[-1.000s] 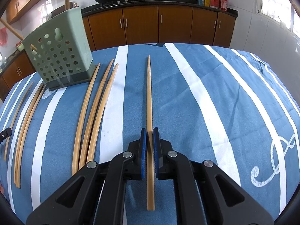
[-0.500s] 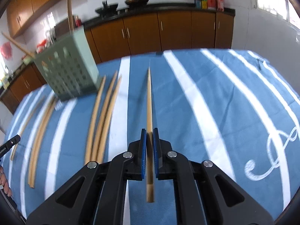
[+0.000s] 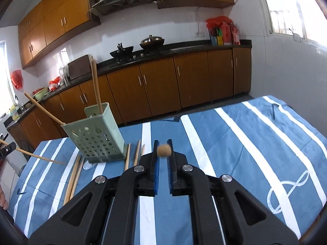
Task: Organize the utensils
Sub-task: 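Raise both chopsticks upright over the green holder and open both tools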
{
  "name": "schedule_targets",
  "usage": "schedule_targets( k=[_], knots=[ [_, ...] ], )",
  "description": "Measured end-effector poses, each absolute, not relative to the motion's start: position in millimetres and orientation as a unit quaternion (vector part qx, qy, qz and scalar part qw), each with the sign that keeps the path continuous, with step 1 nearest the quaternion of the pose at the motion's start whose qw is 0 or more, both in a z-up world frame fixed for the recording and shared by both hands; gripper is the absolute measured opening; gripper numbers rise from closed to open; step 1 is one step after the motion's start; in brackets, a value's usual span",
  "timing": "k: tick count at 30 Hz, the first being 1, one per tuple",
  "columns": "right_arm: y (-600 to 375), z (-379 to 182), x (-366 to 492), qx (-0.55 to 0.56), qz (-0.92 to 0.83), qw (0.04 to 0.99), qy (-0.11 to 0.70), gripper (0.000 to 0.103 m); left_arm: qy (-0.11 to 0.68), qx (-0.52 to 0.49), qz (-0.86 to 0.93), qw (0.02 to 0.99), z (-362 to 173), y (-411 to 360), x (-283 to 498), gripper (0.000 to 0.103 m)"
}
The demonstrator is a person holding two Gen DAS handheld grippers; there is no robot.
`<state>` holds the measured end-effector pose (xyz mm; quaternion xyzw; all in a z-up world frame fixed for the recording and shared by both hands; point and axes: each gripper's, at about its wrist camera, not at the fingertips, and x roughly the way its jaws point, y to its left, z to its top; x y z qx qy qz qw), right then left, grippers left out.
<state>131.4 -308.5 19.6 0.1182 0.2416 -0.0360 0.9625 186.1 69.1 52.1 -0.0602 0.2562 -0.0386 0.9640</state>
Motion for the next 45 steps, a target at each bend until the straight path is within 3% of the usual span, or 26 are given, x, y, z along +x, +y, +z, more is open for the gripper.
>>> schedule_targets(
  k=[28, 36, 45],
  knots=[
    [-271.8, 147.0, 122.8, 0.129, 0.072, 0.987, 0.068, 0.007, 0.13, -0.064, -0.144, 0.979, 173.2, 0.3, 169.0, 0.007],
    [-259.7, 151.8, 148.9, 0.127, 0.067, 0.989, 0.039, 0.007, 0.071, -0.093, -0.125, 0.985, 198.7, -15.8, 195.5, 0.007],
    [-253.8, 126.3, 178.1, 0.128, 0.064, 0.987, 0.068, 0.007, 0.08, -0.075, -0.123, 0.986, 165.9, -44.0, 236.5, 0.007]
  ],
)
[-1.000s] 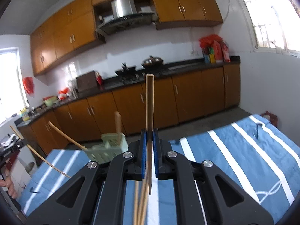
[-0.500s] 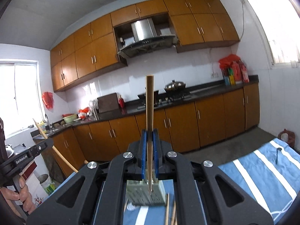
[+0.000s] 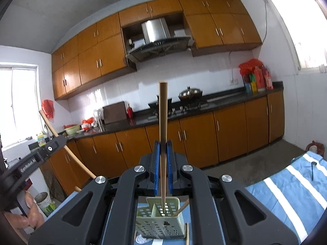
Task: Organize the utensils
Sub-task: 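Raise both chopsticks upright over the green holder and open both tools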
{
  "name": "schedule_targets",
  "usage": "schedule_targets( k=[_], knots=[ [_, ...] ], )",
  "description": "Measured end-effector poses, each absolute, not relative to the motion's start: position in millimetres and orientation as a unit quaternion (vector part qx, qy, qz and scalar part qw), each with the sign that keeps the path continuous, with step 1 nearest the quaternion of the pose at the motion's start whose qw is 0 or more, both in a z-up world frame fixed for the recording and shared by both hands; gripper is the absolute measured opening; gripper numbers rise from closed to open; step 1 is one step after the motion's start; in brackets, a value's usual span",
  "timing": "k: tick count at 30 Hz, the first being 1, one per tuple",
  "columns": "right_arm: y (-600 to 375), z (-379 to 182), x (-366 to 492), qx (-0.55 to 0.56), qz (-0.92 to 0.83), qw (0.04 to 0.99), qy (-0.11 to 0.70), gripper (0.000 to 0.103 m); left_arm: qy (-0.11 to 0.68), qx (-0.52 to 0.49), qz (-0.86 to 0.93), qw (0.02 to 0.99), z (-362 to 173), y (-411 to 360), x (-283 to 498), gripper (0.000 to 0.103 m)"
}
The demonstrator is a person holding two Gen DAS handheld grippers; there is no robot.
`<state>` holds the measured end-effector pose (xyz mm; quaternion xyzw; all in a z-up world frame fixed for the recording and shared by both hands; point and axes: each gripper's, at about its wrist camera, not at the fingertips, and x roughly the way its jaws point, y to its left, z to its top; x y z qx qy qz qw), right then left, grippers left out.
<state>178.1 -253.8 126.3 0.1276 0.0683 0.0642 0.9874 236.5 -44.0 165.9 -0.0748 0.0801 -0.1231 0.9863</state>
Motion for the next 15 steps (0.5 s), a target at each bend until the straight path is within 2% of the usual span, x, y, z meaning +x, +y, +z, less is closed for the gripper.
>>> schedule_targets(
  k=[11, 12, 14, 15],
  knots=[
    [-246.4, 118.2, 186.3, 0.126, 0.076, 0.983, 0.112, 0.009, 0.13, -0.072, -0.131, 0.98, 133.1, -41.6, 258.3, 0.009],
    [-246.3, 120.1, 184.3, 0.124, 0.076, 0.983, 0.112, 0.01, 0.129, -0.073, -0.13, 0.98, 134.2, -40.4, 256.3, 0.011],
    [-247.3, 124.1, 178.6, 0.124, 0.073, 0.984, 0.106, 0.025, 0.125, -0.074, -0.128, 0.981, 136.3, -35.9, 252.0, 0.015],
    [-248.1, 124.8, 177.1, 0.124, 0.071, 0.984, 0.103, 0.028, 0.121, -0.075, -0.127, 0.982, 138.8, -32.8, 247.8, 0.017]
  ],
)
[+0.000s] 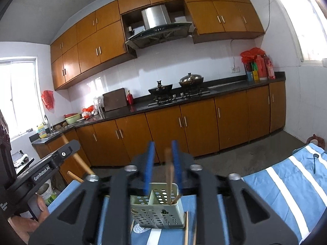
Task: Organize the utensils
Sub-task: 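Raise both chopsticks upright over the green holder and open both tools, then return the right tool to grasp a chopstick while the left tool grasps another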
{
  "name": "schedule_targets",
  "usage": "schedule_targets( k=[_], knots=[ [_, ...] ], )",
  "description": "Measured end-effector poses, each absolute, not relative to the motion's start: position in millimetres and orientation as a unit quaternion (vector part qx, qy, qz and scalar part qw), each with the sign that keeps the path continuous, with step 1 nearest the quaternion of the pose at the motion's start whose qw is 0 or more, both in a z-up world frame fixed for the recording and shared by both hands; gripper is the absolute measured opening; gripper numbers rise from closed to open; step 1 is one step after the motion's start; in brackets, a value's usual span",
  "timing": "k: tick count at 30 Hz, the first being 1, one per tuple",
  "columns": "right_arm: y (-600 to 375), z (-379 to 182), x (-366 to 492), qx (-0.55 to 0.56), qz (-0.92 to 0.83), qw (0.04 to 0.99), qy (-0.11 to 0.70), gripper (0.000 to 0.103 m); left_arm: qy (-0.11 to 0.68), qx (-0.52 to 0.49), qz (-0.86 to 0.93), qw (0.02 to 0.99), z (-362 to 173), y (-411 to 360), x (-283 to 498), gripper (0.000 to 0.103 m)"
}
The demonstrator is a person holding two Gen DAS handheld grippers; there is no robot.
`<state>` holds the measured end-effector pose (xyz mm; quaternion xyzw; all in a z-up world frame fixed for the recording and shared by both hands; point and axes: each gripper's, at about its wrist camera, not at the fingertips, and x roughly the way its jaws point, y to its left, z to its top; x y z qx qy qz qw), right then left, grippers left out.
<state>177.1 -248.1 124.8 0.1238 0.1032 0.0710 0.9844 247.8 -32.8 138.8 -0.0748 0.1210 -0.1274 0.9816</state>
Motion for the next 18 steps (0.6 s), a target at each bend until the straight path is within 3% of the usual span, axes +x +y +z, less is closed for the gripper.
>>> schedule_targets(
  k=[6, 10, 18],
  knots=[
    [-261.1, 131.7, 147.9, 0.128, 0.058, 0.986, 0.087, 0.028, 0.113, -0.082, -0.113, 0.984, 145.3, -11.5, 219.3, 0.024],
    [-273.9, 111.9, 135.6, 0.123, 0.032, 0.985, 0.117, 0.028, 0.133, -0.079, -0.086, 0.984, 126.0, 12.0, 193.1, 0.031],
    [-288.5, -15.5, 156.4, 0.141, 0.0, 0.931, 0.336, 0.028, 0.274, -0.066, -0.026, 0.959, 22.5, 54.0, 188.9, 0.034]
  ],
)
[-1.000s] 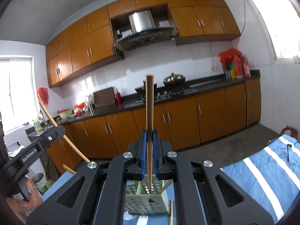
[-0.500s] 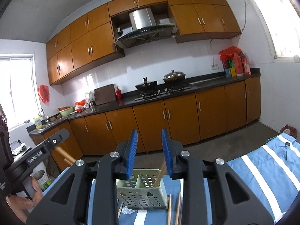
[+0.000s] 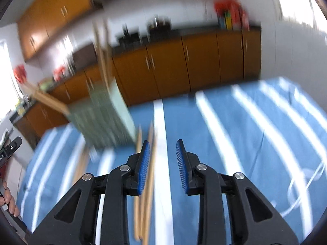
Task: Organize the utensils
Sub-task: 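Return the right tool to grasp a chopstick while the left tool grasps another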
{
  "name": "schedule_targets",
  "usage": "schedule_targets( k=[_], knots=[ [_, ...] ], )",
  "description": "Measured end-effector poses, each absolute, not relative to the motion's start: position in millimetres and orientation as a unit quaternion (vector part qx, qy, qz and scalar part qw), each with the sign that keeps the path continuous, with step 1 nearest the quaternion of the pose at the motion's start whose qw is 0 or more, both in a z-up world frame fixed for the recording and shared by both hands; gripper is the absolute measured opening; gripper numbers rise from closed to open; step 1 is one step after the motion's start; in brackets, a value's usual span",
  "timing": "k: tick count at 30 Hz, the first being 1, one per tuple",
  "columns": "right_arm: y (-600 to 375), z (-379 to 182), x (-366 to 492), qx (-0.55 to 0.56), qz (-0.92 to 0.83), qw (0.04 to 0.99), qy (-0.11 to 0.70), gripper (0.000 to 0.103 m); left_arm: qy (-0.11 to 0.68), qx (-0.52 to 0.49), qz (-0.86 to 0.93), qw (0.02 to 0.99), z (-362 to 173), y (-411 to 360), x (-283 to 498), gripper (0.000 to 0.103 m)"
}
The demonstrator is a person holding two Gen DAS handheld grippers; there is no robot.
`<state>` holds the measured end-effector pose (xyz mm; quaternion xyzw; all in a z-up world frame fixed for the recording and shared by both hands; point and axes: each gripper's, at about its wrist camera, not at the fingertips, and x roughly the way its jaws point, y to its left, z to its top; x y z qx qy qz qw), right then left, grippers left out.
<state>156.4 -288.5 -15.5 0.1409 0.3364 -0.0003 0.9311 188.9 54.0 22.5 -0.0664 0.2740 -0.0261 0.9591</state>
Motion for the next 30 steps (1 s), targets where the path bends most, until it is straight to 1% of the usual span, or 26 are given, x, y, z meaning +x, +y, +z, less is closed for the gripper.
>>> schedule_targets(
  k=[4, 7, 8, 12, 14, 15, 16, 17, 20, 25, 30],
  knots=[
    [-275.3, -60.5, 161.5, 0.147, 0.017, 0.905, 0.399, 0.027, 0.334, -0.071, -0.016, 0.94, -25.3, 66.6, 184.2, 0.034],
    [-262.9, -74.3, 162.2, 0.141, 0.029, 0.898, 0.415, 0.026, 0.359, -0.077, -0.024, 0.93, -44.7, 67.1, 182.4, 0.034],
    [-258.4, -78.6, 162.3, 0.135, 0.033, 0.898, 0.418, 0.024, 0.363, -0.078, -0.027, 0.928, -48.5, 66.3, 181.4, 0.034],
    [-248.9, -82.2, 167.2, 0.117, 0.035, 0.895, 0.428, 0.023, 0.374, -0.076, -0.042, 0.923, -56.3, 56.2, 182.2, 0.034],
    [-245.5, -81.6, 166.3, 0.106, 0.031, 0.898, 0.426, 0.02, 0.379, -0.074, -0.052, 0.921, -58.4, 49.4, 183.0, 0.034],
    [-243.7, -81.5, 167.1, 0.098, 0.03, 0.899, 0.426, 0.018, 0.38, -0.073, -0.057, 0.92, -58.9, 46.1, 182.7, 0.034],
    [-244.3, -83.1, 166.9, 0.092, 0.027, 0.9, 0.426, 0.011, 0.383, -0.073, -0.064, 0.919, -59.6, 41.6, 182.9, 0.034],
    [-245.3, -84.2, 165.6, 0.086, 0.023, 0.901, 0.425, 0.008, 0.385, -0.072, -0.07, 0.917, -60.4, 38.2, 182.2, 0.034],
    [-254.9, -84.1, 163.5, 0.085, -0.008, 0.903, 0.42, 0.008, 0.393, -0.069, -0.088, 0.913, -63.6, 27.5, 182.8, 0.033],
    [-271.4, -85.7, 163.5, 0.103, -0.025, 0.902, 0.419, 0.008, 0.406, -0.05, -0.105, 0.906, -70.7, 10.9, 183.0, 0.023],
    [-270.2, -86.1, 162.2, 0.095, -0.027, 0.904, 0.417, 0.008, 0.422, -0.036, -0.111, 0.899, -80.2, 1.3, 185.0, 0.019]
  ],
)
